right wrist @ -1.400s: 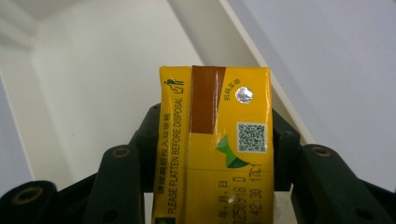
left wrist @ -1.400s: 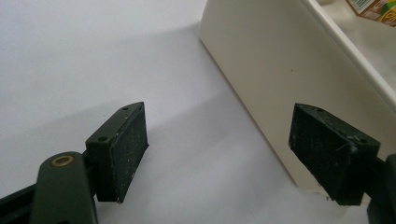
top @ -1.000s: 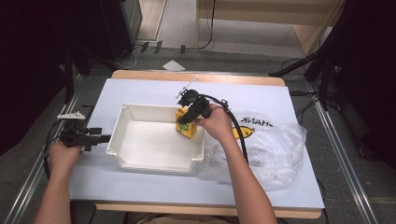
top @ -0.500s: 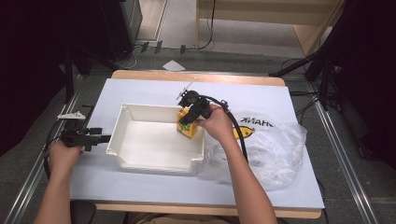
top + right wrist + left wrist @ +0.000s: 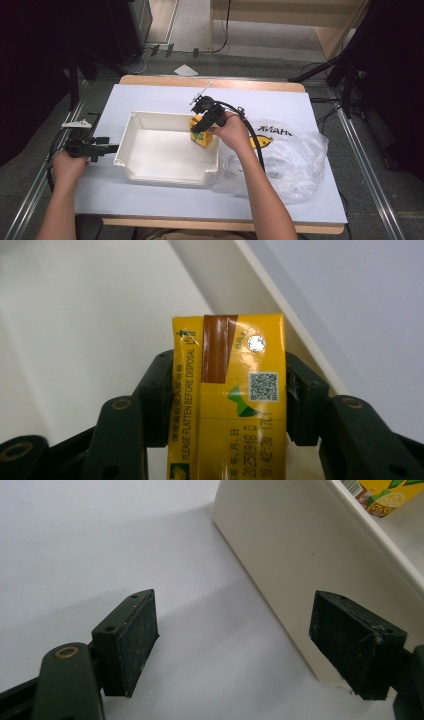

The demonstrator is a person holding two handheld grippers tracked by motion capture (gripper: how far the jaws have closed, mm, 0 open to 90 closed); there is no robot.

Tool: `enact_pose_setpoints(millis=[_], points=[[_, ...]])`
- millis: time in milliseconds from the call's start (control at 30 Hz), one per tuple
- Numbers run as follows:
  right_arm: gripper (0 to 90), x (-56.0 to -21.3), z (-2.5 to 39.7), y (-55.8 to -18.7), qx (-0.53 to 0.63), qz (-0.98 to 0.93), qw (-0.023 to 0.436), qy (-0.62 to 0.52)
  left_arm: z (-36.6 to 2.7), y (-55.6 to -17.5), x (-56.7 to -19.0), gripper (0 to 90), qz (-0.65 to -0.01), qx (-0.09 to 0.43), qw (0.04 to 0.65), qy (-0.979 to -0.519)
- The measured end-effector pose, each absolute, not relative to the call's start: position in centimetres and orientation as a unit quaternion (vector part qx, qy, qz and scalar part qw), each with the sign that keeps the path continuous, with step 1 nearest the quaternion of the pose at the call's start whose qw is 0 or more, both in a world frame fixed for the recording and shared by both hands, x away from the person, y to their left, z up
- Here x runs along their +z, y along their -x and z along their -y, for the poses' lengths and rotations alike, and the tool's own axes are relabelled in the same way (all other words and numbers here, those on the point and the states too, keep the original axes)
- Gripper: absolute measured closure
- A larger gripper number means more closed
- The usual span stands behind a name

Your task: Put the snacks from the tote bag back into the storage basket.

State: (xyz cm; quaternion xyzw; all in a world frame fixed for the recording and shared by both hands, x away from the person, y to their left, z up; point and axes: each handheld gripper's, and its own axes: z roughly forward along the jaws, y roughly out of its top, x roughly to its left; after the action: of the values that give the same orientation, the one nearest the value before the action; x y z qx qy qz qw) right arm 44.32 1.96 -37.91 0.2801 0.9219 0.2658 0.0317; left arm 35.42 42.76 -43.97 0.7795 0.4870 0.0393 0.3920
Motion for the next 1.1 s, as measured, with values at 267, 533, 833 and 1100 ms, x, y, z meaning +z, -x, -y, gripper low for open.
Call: enact_pose_setpoints(millis=[267, 533, 833, 1100], points=[[46.2, -35.4, -0.5, -43.5, 0.298, -0.908, 0.030, -0.291, -42.7, -35.4, -44.0, 20.8, -0.487, 0.040, 0.392, -0.780], [47.1, -33.8, 0.6, -42.4, 0.316, -0.902, 0.040, -0.292, -42.7, -35.4, -44.0, 20.8, -0.487, 0.039, 0.390, -0.780], [51.5, -33.0, 2.2, -40.3, 0.351, -0.886, 0.037, -0.302, -42.7, -35.4, -44.0, 20.8, -0.487, 0.040, 0.389, -0.781], [59.5, -35.0, 2.1, -39.6, 0.347, -0.886, 0.008, -0.308, -42.6, -35.4, -44.1, 20.8, -0.489, 0.040, 0.387, -0.781]])
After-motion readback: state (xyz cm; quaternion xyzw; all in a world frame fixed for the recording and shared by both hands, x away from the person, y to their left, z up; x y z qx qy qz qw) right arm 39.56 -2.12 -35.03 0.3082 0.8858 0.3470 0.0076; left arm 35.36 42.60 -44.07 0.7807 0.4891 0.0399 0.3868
